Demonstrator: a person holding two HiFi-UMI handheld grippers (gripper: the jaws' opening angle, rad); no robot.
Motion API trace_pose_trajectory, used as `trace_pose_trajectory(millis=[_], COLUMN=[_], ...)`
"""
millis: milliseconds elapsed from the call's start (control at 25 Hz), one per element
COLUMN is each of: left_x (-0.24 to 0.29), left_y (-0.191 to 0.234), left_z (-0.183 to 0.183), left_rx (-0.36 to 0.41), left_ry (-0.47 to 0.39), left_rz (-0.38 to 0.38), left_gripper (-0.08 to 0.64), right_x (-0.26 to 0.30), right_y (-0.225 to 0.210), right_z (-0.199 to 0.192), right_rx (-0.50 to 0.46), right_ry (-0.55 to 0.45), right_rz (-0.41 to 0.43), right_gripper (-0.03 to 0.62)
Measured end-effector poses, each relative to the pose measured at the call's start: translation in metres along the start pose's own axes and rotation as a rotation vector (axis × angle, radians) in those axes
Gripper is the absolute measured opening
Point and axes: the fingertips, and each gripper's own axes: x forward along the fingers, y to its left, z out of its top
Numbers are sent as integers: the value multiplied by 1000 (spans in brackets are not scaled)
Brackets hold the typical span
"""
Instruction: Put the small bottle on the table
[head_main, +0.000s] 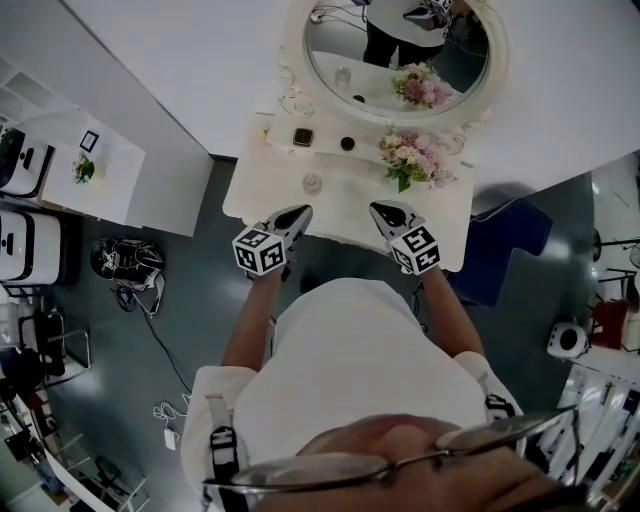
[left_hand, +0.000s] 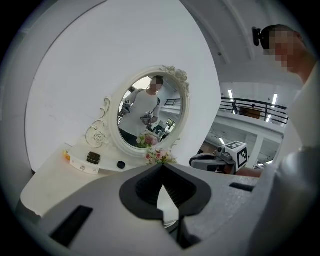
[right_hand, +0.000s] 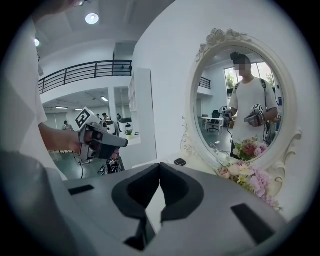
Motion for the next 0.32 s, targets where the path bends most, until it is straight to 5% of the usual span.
trace_pose_trajectory(millis=[320], left_x=[2], left_y=[3], left_z=[1], left_rx=[0], left_ry=[-13], left_rz=[1], left_gripper=[3], right_x=[4], right_y=[-3], right_z=[3], right_rx=[-7], right_ry=[-10], right_rz=[-2], right_gripper=[6])
